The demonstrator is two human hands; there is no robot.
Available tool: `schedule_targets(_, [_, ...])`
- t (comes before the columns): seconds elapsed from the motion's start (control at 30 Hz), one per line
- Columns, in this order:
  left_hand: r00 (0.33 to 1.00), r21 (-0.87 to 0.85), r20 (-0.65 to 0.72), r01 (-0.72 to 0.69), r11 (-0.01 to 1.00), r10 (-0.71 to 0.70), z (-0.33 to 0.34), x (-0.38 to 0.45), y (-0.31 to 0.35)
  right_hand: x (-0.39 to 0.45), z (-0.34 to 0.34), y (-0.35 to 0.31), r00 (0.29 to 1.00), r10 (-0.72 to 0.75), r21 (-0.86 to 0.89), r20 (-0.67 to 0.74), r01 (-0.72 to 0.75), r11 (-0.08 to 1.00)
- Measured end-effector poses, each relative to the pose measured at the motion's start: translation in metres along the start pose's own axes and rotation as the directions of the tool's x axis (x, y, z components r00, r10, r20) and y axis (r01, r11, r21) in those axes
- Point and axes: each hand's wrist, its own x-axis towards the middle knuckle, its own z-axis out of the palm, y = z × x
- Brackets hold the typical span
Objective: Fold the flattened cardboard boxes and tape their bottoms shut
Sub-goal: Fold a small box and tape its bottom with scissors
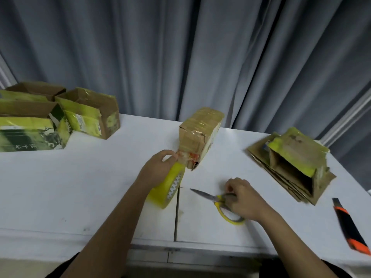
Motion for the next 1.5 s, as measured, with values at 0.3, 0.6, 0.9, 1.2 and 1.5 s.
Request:
schedule_targets(0.3, [1.000,-0.049,-0.014,0.025,0.998,-0.026,0.001,-0.004,0.001,-0.018,0.009,-0.007,0.987,0.118,-0.264,0.110,-0.086,0.961])
schedule_targets(0.6, [0.993,-0.019,-0.101,0.065,0.998,-0.067,0.005,0.001,0.002,-0.016,-0.030,-0.015,0.990,0.082,0.582,-0.118,0.002,0.813])
schedule_targets(0.9, [0.996,-0.073,-0.070,0.047,0.996,-0.052,0.006,0.003,0.000,-0.002,-0.057,-0.033,0.968,0.137,0.431,0.211,-0.218,0.876])
schedule_targets(1.2, [0.995,-0.072,-0.083,0.049,0.996,-0.055,0.007,0.002,0.004,0.025,-0.069,-0.067,0.942,0.074,0.401,0.329,-0.210,0.891])
schedule_targets(1.5, [0.995,-0.083,-0.103,0.010,0.996,-0.018,0.007,0.003,0.000,0.045,-0.073,-0.075,0.939,0.008,0.449,0.343,-0.171,0.877])
